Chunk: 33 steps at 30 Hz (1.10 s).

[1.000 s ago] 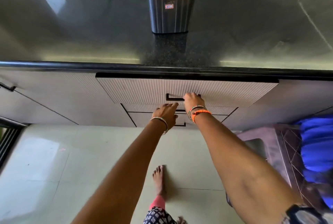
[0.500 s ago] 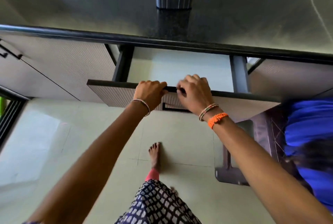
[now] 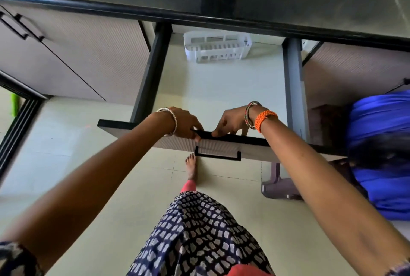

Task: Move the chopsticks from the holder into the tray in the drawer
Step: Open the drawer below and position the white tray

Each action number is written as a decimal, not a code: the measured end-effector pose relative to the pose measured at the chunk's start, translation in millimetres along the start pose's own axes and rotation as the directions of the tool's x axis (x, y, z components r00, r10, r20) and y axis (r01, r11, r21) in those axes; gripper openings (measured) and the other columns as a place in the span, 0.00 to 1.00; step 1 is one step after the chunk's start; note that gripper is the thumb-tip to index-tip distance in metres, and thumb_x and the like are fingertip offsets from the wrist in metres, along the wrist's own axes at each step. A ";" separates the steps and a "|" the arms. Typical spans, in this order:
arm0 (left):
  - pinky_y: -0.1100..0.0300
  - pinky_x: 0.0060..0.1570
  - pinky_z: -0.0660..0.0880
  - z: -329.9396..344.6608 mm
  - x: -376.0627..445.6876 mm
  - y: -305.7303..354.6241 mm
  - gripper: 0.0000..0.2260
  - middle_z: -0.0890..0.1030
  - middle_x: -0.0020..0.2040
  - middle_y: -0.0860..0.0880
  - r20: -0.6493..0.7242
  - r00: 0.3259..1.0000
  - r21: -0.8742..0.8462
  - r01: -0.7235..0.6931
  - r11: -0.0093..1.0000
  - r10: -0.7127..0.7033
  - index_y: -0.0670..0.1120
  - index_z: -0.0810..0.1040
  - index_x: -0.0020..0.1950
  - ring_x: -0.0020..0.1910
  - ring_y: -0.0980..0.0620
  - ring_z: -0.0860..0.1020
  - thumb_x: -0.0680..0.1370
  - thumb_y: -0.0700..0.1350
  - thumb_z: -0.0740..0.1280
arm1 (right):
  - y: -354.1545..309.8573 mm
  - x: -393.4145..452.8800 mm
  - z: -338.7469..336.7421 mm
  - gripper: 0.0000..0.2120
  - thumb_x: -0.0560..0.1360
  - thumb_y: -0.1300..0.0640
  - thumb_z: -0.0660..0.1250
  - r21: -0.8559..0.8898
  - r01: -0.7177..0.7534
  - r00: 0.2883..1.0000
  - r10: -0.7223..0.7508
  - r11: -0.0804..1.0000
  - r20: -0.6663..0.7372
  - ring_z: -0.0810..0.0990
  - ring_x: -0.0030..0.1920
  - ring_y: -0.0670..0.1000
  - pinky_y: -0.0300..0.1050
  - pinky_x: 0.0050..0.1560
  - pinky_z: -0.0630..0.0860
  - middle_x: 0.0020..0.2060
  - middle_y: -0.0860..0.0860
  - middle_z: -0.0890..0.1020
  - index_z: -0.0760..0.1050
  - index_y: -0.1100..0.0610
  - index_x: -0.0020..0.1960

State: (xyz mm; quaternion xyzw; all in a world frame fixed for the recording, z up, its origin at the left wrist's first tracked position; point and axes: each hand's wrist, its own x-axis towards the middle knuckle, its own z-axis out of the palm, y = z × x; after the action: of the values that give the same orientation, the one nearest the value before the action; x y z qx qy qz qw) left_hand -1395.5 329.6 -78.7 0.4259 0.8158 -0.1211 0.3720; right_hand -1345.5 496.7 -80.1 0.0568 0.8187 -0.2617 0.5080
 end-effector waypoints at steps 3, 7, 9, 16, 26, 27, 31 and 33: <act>0.52 0.59 0.72 15.7 -14.6 10.4 0.19 0.79 0.62 0.52 0.087 0.995 -0.008 -0.040 0.999 0.040 0.65 0.70 0.64 0.60 0.46 0.76 0.73 0.62 0.63 | -4.0 -3.1 21.0 0.21 0.73 0.46 0.69 0.037 -0.011 0.996 0.008 0.999 0.086 0.79 0.58 0.55 0.56 0.55 0.80 0.53 0.48 0.78 0.79 0.57 0.61; 0.56 0.56 0.70 35.7 -29.3 21.0 0.20 0.79 0.62 0.53 0.116 0.990 -0.018 -0.081 0.997 0.083 0.64 0.70 0.66 0.61 0.47 0.76 0.73 0.60 0.64 | -8.5 -2.5 44.4 0.20 0.73 0.50 0.70 0.068 -0.026 0.986 0.015 0.997 0.168 0.79 0.60 0.58 0.58 0.56 0.79 0.51 0.50 0.79 0.78 0.59 0.61; 0.58 0.51 0.69 38.4 -31.4 22.0 0.19 0.80 0.61 0.53 0.062 0.994 -0.009 -0.084 0.996 0.085 0.64 0.70 0.66 0.60 0.46 0.76 0.74 0.59 0.63 | -10.1 -4.9 46.0 0.20 0.73 0.49 0.70 0.064 -0.024 0.989 0.014 0.998 0.150 0.79 0.59 0.57 0.57 0.55 0.80 0.51 0.50 0.79 0.78 0.58 0.61; 0.51 0.57 0.76 24.3 -15.3 9.8 0.19 0.80 0.59 0.50 0.252 0.966 -0.259 0.012 0.966 0.056 0.58 0.77 0.60 0.59 0.48 0.78 0.70 0.58 0.70 | -11.1 0.2 37.9 0.19 0.74 0.48 0.69 0.074 -0.040 0.984 0.026 0.996 0.175 0.81 0.56 0.55 0.55 0.54 0.81 0.51 0.50 0.81 0.79 0.58 0.60; 0.47 0.68 0.66 -49.2 99.2 -78.2 0.26 0.67 0.71 0.39 -0.488 0.847 -0.303 0.064 0.951 -0.212 0.42 0.61 0.72 0.70 0.40 0.67 0.77 0.44 0.64 | 27.4 67.5 -89.2 0.24 0.78 0.52 0.60 -0.178 -0.048 0.712 -0.091 0.983 -0.696 0.68 0.69 0.59 0.51 0.67 0.68 0.69 0.59 0.69 0.65 0.62 0.70; 0.46 0.68 0.65 -55.3 111.7 -82.5 0.27 0.66 0.72 0.39 -0.495 0.843 -0.266 0.085 0.960 -0.211 0.41 0.60 0.73 0.71 0.40 0.65 0.76 0.44 0.65 | 31.7 77.6 -100.5 0.25 0.77 0.52 0.61 -0.220 -0.089 0.721 -0.089 0.972 -0.687 0.68 0.69 0.60 0.51 0.66 0.68 0.69 0.59 0.68 0.64 0.62 0.70; 0.49 0.67 0.65 -74.4 159.7 -104.4 0.28 0.69 0.70 0.39 -0.325 0.925 -0.150 0.156 0.976 -0.198 0.41 0.60 0.72 0.69 0.40 0.68 0.75 0.45 0.66 | 32.0 111.5 -149.0 0.26 0.74 0.56 0.64 -0.389 -0.181 0.809 -0.089 0.903 -0.582 0.67 0.70 0.60 0.50 0.69 0.66 0.70 0.60 0.68 0.64 0.62 0.70; 0.49 0.66 0.68 -75.5 172.5 -111.7 0.28 0.70 0.69 0.38 -0.191 0.957 -0.131 0.197 0.972 -0.219 0.45 0.59 0.74 0.68 0.38 0.69 0.76 0.46 0.64 | 30.7 123.8 -164.1 0.21 0.75 0.58 0.62 -0.408 -0.203 0.834 -0.061 0.890 -0.548 0.73 0.65 0.60 0.49 0.63 0.71 0.66 0.60 0.73 0.69 0.60 0.66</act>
State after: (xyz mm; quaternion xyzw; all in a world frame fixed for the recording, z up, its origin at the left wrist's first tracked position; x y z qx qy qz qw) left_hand -1583.4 404.8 -162.1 0.3264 0.8954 -0.0699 0.2946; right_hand -1525.1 581.4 -141.3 0.0413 0.9641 -0.0184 0.2616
